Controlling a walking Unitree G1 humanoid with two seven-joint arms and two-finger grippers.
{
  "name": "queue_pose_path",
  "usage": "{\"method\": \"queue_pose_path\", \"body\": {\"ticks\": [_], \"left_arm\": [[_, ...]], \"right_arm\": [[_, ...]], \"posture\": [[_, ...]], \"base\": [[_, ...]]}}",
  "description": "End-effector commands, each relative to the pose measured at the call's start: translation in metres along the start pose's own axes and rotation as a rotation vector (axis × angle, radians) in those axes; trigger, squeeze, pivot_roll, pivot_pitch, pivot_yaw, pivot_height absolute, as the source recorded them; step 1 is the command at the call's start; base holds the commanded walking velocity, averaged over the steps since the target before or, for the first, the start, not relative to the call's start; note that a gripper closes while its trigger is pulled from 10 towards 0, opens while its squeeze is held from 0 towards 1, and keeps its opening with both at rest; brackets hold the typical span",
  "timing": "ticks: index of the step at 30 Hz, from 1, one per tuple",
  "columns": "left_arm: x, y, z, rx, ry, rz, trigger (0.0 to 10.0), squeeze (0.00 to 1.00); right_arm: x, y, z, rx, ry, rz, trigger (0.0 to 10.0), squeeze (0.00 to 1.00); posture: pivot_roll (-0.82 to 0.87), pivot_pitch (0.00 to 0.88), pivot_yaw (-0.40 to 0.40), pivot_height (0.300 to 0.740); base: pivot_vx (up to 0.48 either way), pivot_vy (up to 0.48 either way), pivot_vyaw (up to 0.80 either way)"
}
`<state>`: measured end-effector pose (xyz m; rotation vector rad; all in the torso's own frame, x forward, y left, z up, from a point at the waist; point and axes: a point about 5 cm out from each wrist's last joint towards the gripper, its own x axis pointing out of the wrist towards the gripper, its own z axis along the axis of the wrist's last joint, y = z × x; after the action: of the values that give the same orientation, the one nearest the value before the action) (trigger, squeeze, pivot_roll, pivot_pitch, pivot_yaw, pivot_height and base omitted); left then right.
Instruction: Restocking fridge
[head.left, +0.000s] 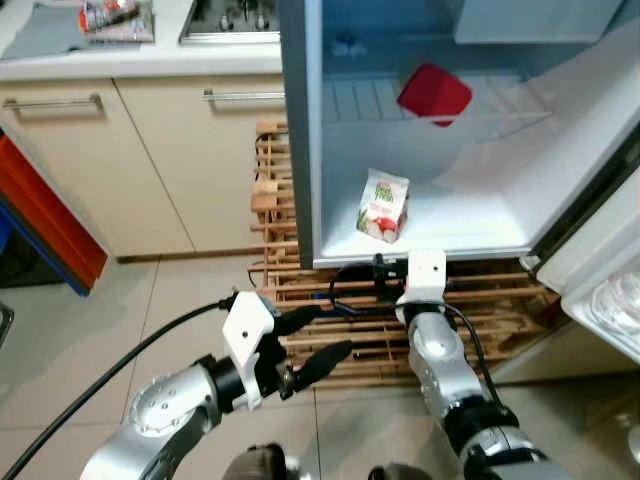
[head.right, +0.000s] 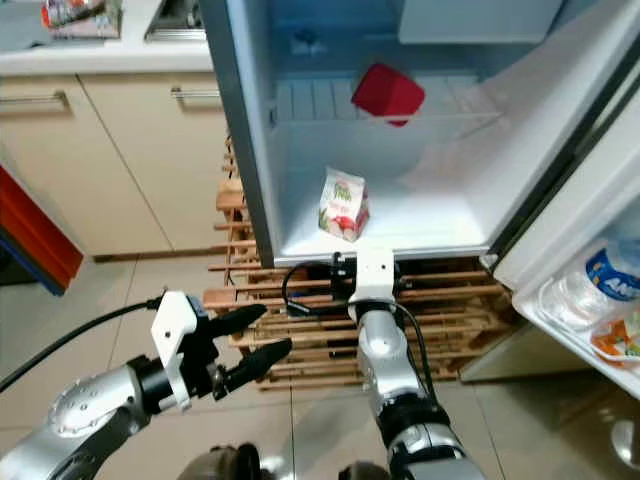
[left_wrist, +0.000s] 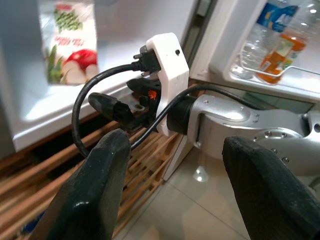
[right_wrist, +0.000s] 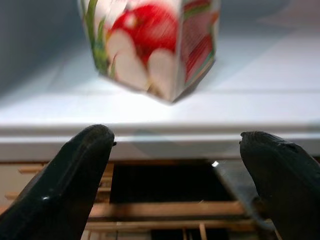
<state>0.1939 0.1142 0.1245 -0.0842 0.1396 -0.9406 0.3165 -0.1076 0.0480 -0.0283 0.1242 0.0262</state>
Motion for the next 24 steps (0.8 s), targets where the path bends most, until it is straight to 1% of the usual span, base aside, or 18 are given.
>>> {"method": "queue_pose_path", "body": {"ticks": [1, 4, 8, 9, 12, 15, 17, 21, 24], "left_arm": [[-0.006, -0.003, 0.005, 0.007, -0.009, 0.022, 10.0, 0.0], [-0.011, -0.008, 0.008, -0.009, -0.012, 0.033, 10.0, 0.0], [-0.012, -0.01, 0.008, -0.02, -0.012, 0.043, 10.0, 0.0], [-0.013, -0.014, 0.007, -0.031, -0.012, 0.051, 10.0, 0.0], [-0.014, -0.018, 0.007, -0.05, -0.013, 0.054, 10.0, 0.0], [-0.015, -0.02, 0.006, -0.054, -0.009, 0.055, 10.0, 0.0], [-0.015, -0.02, 0.006, -0.061, -0.005, 0.059, 10.0, 0.0], [-0.013, -0.02, 0.004, -0.061, -0.001, 0.061, 10.0, 0.0], [-0.01, -0.023, 0.004, -0.059, -0.003, 0.057, 10.0, 0.0]], "right_arm": [[0.0, 0.0, 0.001, -0.024, -0.02, -0.034, 10.0, 0.0], [0.005, 0.0, 0.016, -0.023, -0.095, -0.072, 10.0, 0.0], [0.007, 0.001, 0.022, -0.011, -0.128, -0.084, 10.0, 0.0], [0.008, 0.002, 0.027, 0.004, -0.159, -0.083, 10.0, 0.0], [0.006, 0.003, 0.032, 0.034, -0.2, -0.07, 10.0, 0.0], [0.005, 0.004, 0.031, 0.028, -0.202, -0.057, 10.0, 0.0], [0.006, 0.003, 0.032, 0.03, -0.204, -0.073, 10.0, 0.0], [0.009, -0.001, 0.033, 0.032, -0.197, -0.1, 10.0, 0.0], [0.015, -0.008, 0.038, 0.009, -0.194, -0.141, 10.0, 0.0]], "posture": [[0.13, 0.258, 0.031, 0.74], [0.13, 0.267, 0.025, 0.74], [0.13, 0.273, 0.016, 0.74], [0.13, 0.275, 0.01, 0.74], [0.13, 0.276, 0.007, 0.74], [0.12, 0.277, 0.003, 0.74], [0.12, 0.278, 0.003, 0.74], [0.11, 0.28, 0.005, 0.74], [0.12, 0.28, 0.003, 0.74]], "base": [[0.0, 0.0, 0.0], [0.0, 0.0, 0.0], [0.0, 0.0, 0.0], [0.0, 0.0, 0.0], [0.0, 0.0, 0.0], [0.0, 0.0, 0.0], [0.0, 0.0, 0.0], [0.0, 0.0, 0.0], [0.0, 0.0, 0.0]]}}
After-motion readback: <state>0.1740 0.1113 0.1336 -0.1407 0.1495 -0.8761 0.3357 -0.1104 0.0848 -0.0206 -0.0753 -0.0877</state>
